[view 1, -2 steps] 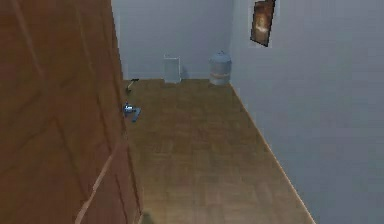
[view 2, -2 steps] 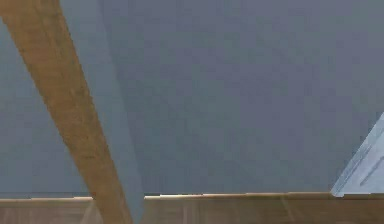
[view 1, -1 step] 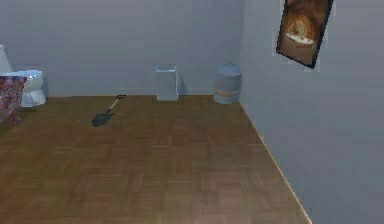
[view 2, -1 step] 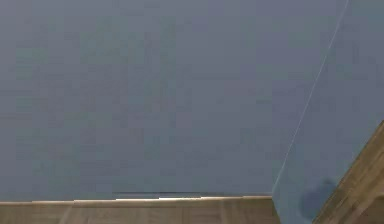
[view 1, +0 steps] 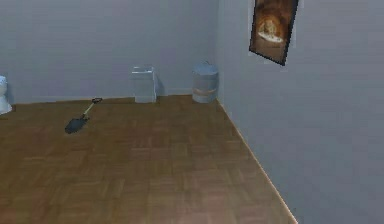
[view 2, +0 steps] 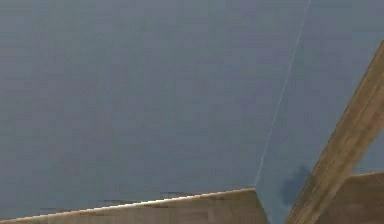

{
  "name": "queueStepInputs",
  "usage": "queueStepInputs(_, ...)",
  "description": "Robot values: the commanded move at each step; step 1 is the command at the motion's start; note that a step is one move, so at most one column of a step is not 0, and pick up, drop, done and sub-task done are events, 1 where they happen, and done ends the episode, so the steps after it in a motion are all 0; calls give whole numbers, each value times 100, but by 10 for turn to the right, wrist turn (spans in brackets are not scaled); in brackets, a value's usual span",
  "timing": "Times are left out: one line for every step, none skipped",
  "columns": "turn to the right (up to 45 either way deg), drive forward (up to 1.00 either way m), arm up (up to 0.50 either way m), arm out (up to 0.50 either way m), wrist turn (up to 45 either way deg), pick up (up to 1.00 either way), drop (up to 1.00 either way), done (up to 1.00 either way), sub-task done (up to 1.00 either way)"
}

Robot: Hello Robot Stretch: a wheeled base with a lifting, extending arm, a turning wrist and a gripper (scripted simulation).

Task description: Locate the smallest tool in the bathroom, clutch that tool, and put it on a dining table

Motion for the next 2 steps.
queueStepInputs(0,30,0,0,0,0,0,0,0)
queueStepInputs(-330,0,0,0,0,0,0,0,0)
